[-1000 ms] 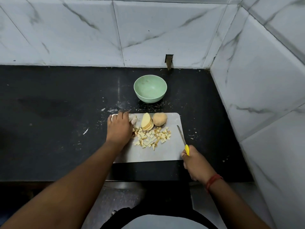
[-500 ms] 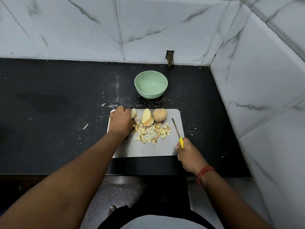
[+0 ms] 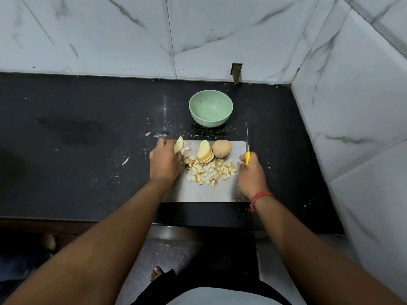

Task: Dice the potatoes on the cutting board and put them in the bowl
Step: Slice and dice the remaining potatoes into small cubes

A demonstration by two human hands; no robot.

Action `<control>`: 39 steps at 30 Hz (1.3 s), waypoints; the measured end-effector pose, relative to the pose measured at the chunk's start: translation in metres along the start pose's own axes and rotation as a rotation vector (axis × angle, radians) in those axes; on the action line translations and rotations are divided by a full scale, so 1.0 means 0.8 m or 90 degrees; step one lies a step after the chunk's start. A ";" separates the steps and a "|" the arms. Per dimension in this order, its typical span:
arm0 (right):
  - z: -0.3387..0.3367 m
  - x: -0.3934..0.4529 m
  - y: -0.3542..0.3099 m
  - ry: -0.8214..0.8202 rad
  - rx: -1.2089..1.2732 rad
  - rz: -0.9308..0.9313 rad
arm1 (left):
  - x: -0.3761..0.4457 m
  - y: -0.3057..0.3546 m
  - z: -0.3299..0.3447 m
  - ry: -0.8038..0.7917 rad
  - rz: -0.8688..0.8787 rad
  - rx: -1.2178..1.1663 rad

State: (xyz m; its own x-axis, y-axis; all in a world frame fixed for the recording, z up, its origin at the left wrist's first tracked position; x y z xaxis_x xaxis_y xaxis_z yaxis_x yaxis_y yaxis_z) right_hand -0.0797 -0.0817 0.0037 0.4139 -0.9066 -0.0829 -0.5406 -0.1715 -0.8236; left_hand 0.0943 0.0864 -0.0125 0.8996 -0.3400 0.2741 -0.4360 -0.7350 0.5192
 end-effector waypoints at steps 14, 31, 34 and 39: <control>0.036 -0.016 0.004 -0.013 0.091 -0.022 | -0.053 0.017 -0.015 -0.033 0.026 -0.092; -0.013 -0.031 0.039 0.011 0.474 0.269 | -0.098 0.136 0.038 -0.137 0.142 -0.077; -0.019 -0.025 0.037 -0.039 0.494 0.316 | -0.102 0.149 0.050 -0.167 0.106 -0.081; -0.030 -0.006 0.029 -0.056 0.372 0.246 | -0.107 0.140 0.052 -0.172 0.172 -0.108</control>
State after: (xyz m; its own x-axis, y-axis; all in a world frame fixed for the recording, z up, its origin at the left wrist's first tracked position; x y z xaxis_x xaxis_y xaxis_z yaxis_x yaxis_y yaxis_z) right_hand -0.1122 -0.0904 -0.0015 0.3432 -0.8217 -0.4550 -0.1891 0.4141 -0.8904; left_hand -0.0303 0.0084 -0.0117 0.7163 -0.6657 0.2093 -0.6353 -0.4980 0.5902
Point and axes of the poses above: each hand's wrist, its own x-axis towards the middle knuckle, its own z-axis out of the palm, y = z × x, the point moved 1 cm from there along x, towards the middle knuckle, and after that the axes turned 13 degrees about y, right-handed, at the moved point
